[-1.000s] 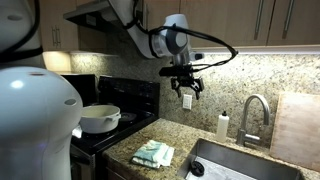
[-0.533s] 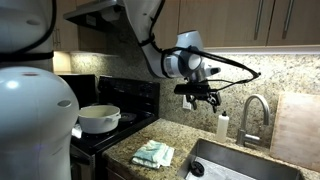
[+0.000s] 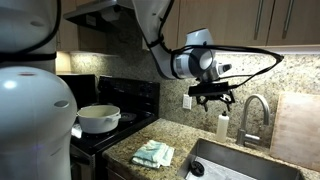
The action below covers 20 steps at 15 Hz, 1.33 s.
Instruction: Turn the tap nozzle to the left
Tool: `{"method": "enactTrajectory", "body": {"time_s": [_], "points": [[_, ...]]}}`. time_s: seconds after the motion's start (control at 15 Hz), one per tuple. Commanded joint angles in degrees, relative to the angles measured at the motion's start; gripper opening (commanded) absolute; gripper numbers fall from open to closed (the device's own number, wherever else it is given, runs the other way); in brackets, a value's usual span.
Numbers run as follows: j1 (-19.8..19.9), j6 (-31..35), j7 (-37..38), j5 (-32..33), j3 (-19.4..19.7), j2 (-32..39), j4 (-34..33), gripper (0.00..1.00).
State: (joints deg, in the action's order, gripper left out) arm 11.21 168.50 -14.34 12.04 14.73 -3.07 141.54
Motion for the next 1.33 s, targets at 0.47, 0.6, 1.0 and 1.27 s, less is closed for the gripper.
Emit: {"method": "enactTrajectory", "body": {"time_s": [0.47, 0.6, 1.0, 1.27], "points": [[2.34, 6.84, 6.39, 3.49, 0.75, 1.53, -1.12, 1.00], [4.08, 11.28, 9.00, 7.01, 1.82, 2.11, -1.80, 1.00], [8.09, 16.85, 13.65, 13.46, 6.32, 7.02, -6.92, 1.00], [6.72, 23.34, 11.80, 12.27, 9.56, 11.63, -10.38, 1.00]]}}
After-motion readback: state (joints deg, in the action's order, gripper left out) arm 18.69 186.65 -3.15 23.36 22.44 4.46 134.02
